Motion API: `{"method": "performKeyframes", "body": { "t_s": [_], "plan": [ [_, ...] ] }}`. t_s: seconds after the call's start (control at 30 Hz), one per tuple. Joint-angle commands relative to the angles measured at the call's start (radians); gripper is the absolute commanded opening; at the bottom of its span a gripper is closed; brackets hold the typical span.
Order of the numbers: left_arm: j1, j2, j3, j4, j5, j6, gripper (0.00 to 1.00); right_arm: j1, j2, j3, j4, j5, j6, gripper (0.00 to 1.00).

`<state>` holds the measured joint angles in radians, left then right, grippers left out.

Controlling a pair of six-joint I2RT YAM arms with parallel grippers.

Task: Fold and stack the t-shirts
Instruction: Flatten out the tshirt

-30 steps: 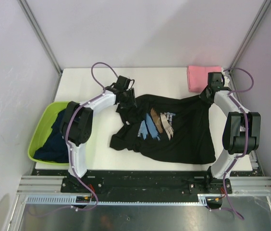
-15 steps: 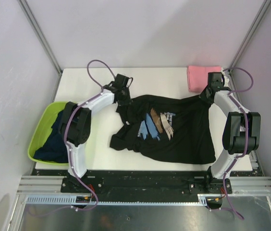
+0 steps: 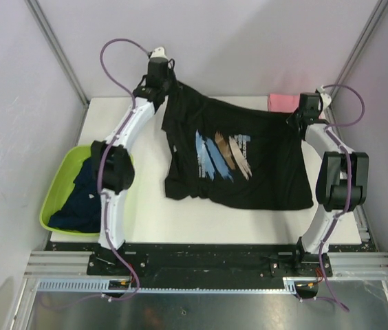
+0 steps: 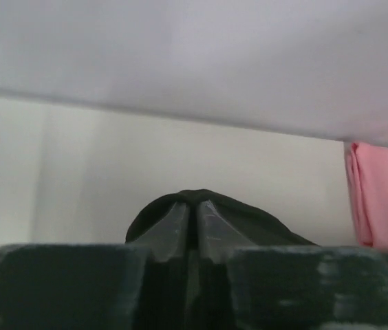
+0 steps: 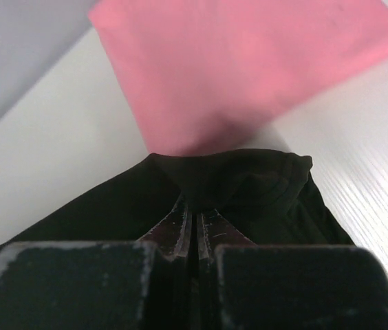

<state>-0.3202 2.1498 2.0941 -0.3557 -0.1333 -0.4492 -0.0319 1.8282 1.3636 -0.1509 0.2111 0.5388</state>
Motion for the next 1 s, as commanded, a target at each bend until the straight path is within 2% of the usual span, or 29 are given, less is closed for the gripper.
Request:
{"method": "performKeyframes", "body": {
  "t_s": [0.0,0.03,0.07,0.1,0.17,0.2,0.27,0.4,0.53,0.63,0.8,0.97],
  "plan": [
    [0.032,0.274,0.308,0.037,0.146,0.014,0.29,-0.013,0.171,0.196,0.068,-0.008,-0.01,0.06],
    [0.035,0.318,0.359,0.037,0.179,-0.003,0.46,-0.013,0.22,0.269,0.014,-0.019,-0.015,0.15],
    [0.038,0.34,0.387,0.04,0.208,-0.015,0.6,-0.013,0.26,0.333,-0.03,-0.029,-0.023,0.28],
    [0.04,0.345,0.394,0.044,0.231,-0.024,0.7,-0.015,0.285,0.386,-0.067,-0.04,-0.032,0.41],
    [0.043,0.31,0.355,0.048,0.255,-0.03,0.81,-0.018,0.306,0.46,-0.125,-0.05,-0.046,0.63],
    [0.043,0.271,0.31,0.051,0.261,-0.031,0.84,-0.021,0.308,0.49,-0.156,-0.059,-0.047,0.69],
    [0.043,0.173,0.186,0.054,0.249,-0.043,0.86,-0.024,0.296,0.521,-0.213,-0.064,-0.04,0.74],
    [0.043,-0.082,-0.178,0.055,0.174,-0.136,0.81,-0.016,0.205,0.486,-0.293,-0.057,-0.024,0.75],
    [0.042,-0.354,-0.602,0.055,0.14,-0.242,0.62,-0.004,0.055,0.356,-0.356,-0.048,0.007,0.75],
    [0.04,-0.509,-0.838,0.056,0.14,-0.285,0.52,0.01,-0.072,0.196,-0.36,-0.065,0.027,0.74],
    [0.02,-0.664,-1.067,0.052,0.189,-0.275,0.48,0.025,-0.232,-0.031,-0.39,-0.126,0.059,0.73],
    [-0.029,-0.663,-1.147,0.056,0.241,-0.234,0.49,0.074,-0.369,-0.221,-0.371,-0.138,0.067,0.72]
  ]
}}
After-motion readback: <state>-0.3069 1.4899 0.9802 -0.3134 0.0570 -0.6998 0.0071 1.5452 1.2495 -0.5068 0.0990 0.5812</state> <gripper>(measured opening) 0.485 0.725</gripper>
